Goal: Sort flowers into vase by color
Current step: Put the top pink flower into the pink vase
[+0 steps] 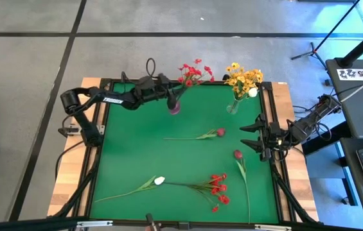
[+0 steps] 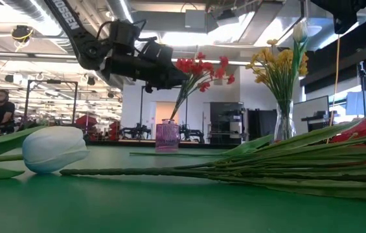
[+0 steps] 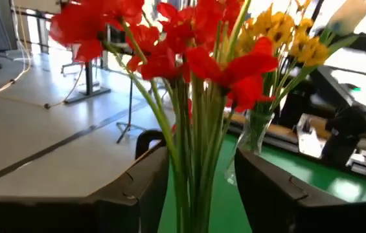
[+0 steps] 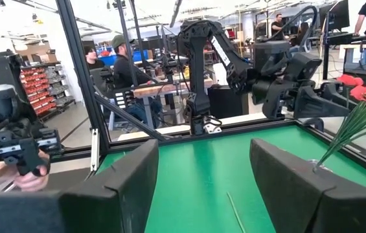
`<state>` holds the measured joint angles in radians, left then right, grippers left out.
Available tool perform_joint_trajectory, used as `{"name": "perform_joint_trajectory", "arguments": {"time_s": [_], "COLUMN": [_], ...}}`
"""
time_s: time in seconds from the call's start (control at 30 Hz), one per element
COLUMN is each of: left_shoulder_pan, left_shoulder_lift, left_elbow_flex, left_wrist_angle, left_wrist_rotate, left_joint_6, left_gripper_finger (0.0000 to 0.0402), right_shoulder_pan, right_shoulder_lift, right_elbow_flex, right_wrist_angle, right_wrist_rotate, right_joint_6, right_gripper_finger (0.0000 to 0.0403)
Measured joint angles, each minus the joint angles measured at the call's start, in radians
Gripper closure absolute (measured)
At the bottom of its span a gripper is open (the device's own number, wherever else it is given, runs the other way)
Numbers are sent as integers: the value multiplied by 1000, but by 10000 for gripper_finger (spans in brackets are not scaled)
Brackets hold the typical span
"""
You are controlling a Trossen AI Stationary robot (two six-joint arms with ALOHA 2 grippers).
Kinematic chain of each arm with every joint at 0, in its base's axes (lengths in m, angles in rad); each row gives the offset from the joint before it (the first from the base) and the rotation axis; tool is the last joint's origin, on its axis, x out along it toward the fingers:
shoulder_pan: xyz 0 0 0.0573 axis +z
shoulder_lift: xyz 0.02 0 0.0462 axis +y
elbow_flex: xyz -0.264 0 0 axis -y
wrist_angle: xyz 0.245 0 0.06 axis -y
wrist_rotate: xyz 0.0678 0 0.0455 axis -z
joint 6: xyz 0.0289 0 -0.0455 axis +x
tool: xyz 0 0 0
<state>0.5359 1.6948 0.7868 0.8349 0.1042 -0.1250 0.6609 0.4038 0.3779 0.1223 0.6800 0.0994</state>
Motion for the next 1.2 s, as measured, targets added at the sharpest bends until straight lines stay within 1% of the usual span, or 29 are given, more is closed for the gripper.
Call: {"name": "perform_joint_trajectory", "arguments": {"time_s": [0.1, 0.27, 0.43, 0.5, 0.63, 0.73, 0.83, 0.97, 1.1, 1.2], "left_shoulder_pan": [0, -2, -23, -44, -105, -176, -253, -347, -418, -447], "left_shoulder_lift": [-51, -160, -279, -324, -395, -414, -414, -414, -415, -424], "left_elbow_flex": [0, 1, 1, 1, 1, 1, 0, 0, 0, 0], "left_wrist_angle": [-95, -292, -514, -592, -707, -772, -809, -818, -775, -735], "left_wrist_rotate": [-36, -54, -125, -149, -154, -172, -217, -270, -273, -274], "left_joint_6": [30, 32, 61, 69, 71, 68, 71, 74, 74, 66], "left_gripper_finger": [227, 227, 227, 227, 227, 227, 227, 227, 227, 227], "right_shoulder_pan": [0, 0, 0, 0, 0, 0, 0, 0, 0, 0], "right_shoulder_lift": [0, 0, 0, 0, 0, 0, 0, 0, 0, 0], "right_elbow_flex": [0, 0, 0, 0, 0, 0, 0, 0, 0, 0], "right_wrist_angle": [0, 0, 0, -1, -8, -11, -14, -16, -21, -26], "right_wrist_rotate": [0, 0, 0, 0, 0, 0, 0, 0, 0, 0], "right_joint_6": [0, 0, 0, 0, 0, 0, 0, 0, 13, 37], "right_gripper_finger": [162, 162, 162, 162, 162, 162, 162, 162, 162, 162]}}
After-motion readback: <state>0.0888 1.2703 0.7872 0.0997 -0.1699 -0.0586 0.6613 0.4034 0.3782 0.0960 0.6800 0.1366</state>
